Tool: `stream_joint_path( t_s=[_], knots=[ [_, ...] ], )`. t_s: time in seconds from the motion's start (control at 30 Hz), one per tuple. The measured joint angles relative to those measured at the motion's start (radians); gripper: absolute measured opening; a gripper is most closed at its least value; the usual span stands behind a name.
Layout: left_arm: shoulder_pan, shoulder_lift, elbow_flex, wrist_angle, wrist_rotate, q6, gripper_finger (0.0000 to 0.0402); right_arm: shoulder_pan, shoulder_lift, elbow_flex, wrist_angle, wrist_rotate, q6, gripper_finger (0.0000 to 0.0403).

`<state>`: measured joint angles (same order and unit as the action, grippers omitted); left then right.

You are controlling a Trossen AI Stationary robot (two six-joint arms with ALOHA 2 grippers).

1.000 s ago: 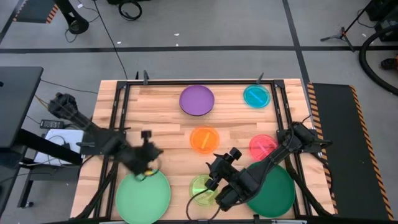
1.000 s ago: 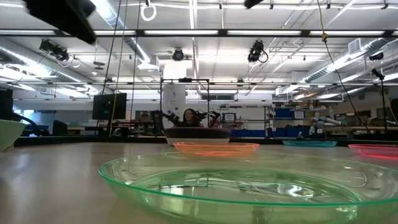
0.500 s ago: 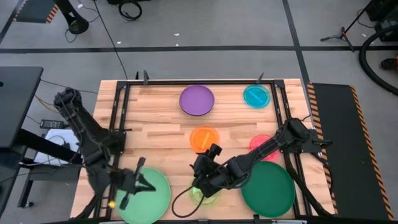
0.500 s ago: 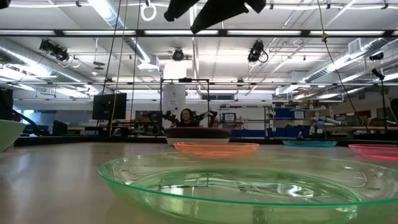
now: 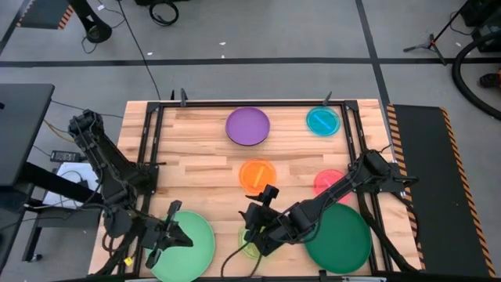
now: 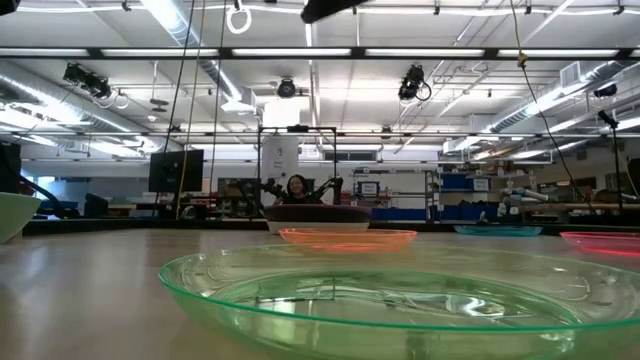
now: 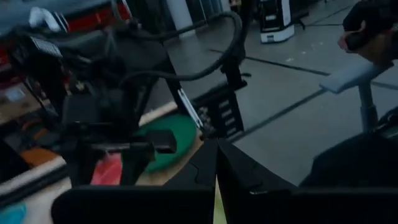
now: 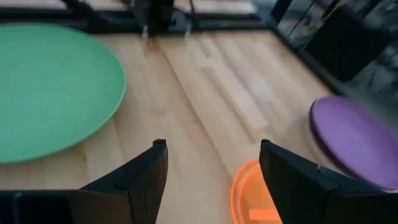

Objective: Stack plastic plates
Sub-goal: Stack the stacked plates on top of the dark green plate

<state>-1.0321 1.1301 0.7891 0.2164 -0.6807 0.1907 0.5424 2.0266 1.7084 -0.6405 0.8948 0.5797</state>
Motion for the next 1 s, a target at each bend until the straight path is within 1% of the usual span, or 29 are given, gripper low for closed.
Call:
stream_joint_path(
  t_s=[0.03, 0.13, 0.33, 0.47, 0.53, 0.67, 0.77, 0.87, 1.0],
  knots=[
    [0.0, 0.0, 0.0, -0.015, 0.0, -0.015, 0.0016, -0.014, 0.0, -0.013, 0.003, -0.019, 0.0, 0.0259],
    [0.0, 0.0, 0.0, -0.038, 0.0, -0.03, 0.0016, -0.072, 0.0, -0.067, -0.001, -0.029, -0.008, 0.0259],
    [-0.008, 0.0, 0.0, -0.074, 0.0, -0.133, 0.0016, -0.239, 0.0, -0.198, 0.031, -0.071, -0.042, 0.026],
    [-0.03, 0.0, 0.0, -0.114, 0.0, -0.204, 0.0016, -0.354, 0.0, -0.259, 0.114, -0.138, -0.16, 0.0263],
    [-0.043, 0.0, 0.0, -0.124, 0.0, -0.233, 0.0016, -0.409, 0.0, -0.285, 0.186, -0.169, -0.234, 0.0263],
    [-0.063, 0.011, 0.0, -0.126, 0.001, -0.287, 0.0016, -0.504, 0.0, -0.298, 0.323, -0.232, -0.351, 0.0263],
    [-0.076, 0.022, 0.0, -0.132, 0.0, -0.317, 0.0016, -0.554, 0.0, -0.298, 0.412, -0.266, -0.397, 0.0263],
    [-0.079, 0.034, 0.0, -0.149, 0.001, -0.319, 0.0016, -0.581, 0.0, -0.298, 0.488, -0.283, -0.425, 0.0263],
    [-0.078, 0.035, 0.002, -0.187, 0.001, -0.345, 0.0016, -0.617, 0.0, -0.298, 0.513, -0.337, -0.404, 0.0263]
  ],
)
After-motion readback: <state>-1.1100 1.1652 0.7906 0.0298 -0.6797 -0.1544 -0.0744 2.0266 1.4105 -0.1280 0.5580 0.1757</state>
